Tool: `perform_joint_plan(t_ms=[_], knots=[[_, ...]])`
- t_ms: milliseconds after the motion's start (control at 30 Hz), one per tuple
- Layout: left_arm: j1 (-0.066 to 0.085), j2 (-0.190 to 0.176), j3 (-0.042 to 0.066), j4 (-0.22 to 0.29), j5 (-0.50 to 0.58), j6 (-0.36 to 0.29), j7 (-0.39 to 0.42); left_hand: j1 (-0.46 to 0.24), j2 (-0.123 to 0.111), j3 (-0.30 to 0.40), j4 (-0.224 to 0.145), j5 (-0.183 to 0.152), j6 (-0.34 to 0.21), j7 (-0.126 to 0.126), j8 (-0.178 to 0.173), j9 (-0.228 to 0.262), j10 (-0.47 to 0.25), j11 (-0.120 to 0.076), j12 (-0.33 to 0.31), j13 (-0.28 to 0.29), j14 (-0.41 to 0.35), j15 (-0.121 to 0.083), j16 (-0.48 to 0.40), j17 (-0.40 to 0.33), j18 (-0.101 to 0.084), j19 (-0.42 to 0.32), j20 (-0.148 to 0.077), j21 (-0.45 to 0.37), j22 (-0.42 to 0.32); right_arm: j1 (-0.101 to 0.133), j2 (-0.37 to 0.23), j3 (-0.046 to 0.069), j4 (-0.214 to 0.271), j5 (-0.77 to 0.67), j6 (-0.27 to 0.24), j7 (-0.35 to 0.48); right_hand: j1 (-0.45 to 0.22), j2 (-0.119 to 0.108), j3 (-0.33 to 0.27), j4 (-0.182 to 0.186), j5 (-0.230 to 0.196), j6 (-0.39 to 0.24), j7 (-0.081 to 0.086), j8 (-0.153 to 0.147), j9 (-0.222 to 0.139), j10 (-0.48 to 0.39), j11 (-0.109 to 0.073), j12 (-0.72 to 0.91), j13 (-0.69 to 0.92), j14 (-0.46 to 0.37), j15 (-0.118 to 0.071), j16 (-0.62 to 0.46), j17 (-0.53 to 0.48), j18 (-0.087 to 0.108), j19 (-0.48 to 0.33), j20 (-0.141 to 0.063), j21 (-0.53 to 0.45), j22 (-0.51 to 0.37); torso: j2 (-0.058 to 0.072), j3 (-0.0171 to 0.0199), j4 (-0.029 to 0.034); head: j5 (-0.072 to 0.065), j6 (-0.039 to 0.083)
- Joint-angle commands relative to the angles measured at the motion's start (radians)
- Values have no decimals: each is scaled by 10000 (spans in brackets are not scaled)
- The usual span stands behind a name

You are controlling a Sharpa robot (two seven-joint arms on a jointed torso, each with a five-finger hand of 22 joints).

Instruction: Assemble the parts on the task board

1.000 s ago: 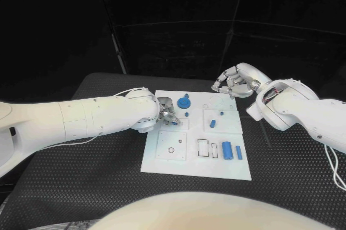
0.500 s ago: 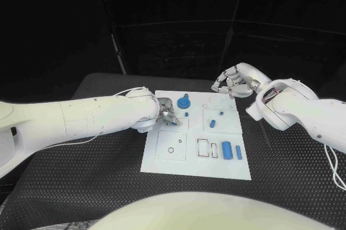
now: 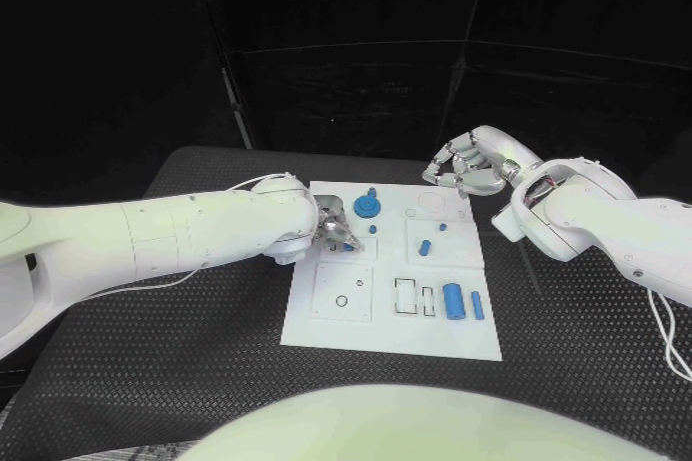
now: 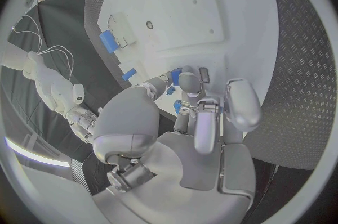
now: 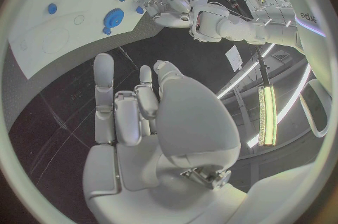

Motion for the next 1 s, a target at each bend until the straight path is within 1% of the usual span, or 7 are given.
perform_joint_plan(t_ms=[33, 333, 600, 733, 833, 967, 1000], knots=[[-84, 16, -67, -75, 53, 247, -222, -137, 60, -48, 109, -12, 12, 66, -54, -134, -55, -4, 50, 18, 1037, -46, 62, 2634, -198, 53, -27, 56, 12, 18, 8, 6, 12, 17, 30, 40, 70, 2, 36, 49, 62, -61, -36, 38, 10, -51, -40, -18, -11, 468, -70, -46, -7, 165, -43, -3, -33, -11, 8, -2, -1, 1, 1], [-84, 96, -64, -169, 163, 238, -211, -562, 288, -267, 543, 2, 101, 72, -77, -339, -15, 7, 153, 124, 1037, -36, 62, 2634, -210, 86, -17, 90, 81, 18, 4, 6, 12, 17, 31, 36, 72, -2, 42, 55, 88, -62, -36, 45, 14, -56, -40, -24, -17, 466, -71, -53, -15, 168, -52, -4, -44, -28, 4, 1, -5, -11, 1], [-82, 119, -63, -215, 194, 387, -215, -622, 310, -294, 591, 3, 110, 74, -81, -370, -15, 8, 162, 128, 1037, -35, 62, 2634, -211, 89, -17, 92, 87, 18, -10, 5, 16, 17, 60, 10, 72, -3, 43, 57, 95, -62, -36, 46, 15, -57, -40, -25, -19, 465, -71, -55, -18, 169, -54, -4, -47, -32, 5, -1, 9, -25, 1], [-80, 121, -63, -232, 197, 439, -218, -646, 266, -330, 588, -3, 109, 75, -84, -392, -20, 9, 163, 128, 1037, -34, 62, 2634, -211, 89, -16, 91, 88, 18, -8, 5, 13, 17, 66, 9, 70, -6, 43, 60, 100, -63, -35, 48, 17, -58, -40, -26, -20, 463, -71, -61, -26, 169, -55, -4, -49, -34, -1, -9, 5, -23, 1], [-80, 115, -63, -235, 198, 455, -218, -792, 163, -485, 662, -23, 143, 86, -76, -434, -15, 18, 183, 147, 1037, -27, 62, 2634, -214, 93, -11, 95, 101, 18, -9, 5, 13, 17, 68, 9, 70, -6, 43, 60, 100, -63, -35, 48, 17, -58, -40, -26, -20, 463, -71, -61, -26, 169, -55, -4, -49, -34, 4, -8, 5, -23, 1], [-79, 80, -63, -208, 198, 430, -214, -1156, -57, -1096, 929, -27, 228, 76, -54, -543, 15, 15, 242, 201, 1037, -24, 62, 2634, -219, 105, -5, 107, 133, 18, -11, 5, 11, 16, 67, 12, 70, -6, 43, 60, 100, -63, -35, 48, 17, -58, -40, -26, -20, 463, -71, -61, -26, 169, -55, -4, -49, -34, -2, -7, 8, -33, 1], [-79, 75, -63, -204, 198, 424, -213, -1177, -72, -1168, 953, -25, 235, 72, -51, -556, 19, 12, 250, 210, 1037, -26, 62, 2634, -219, 106, -6, 107, 135, 18, -11, 5, 10, 16, 67, 12, 70, -6, 43, 60, 100, -63, -35, 48, 17, -58, -40, -26, -20, 463, -71, -61, -26, 169, -55, -4, -49, -34, -1, -8, 8, -32, 1]])
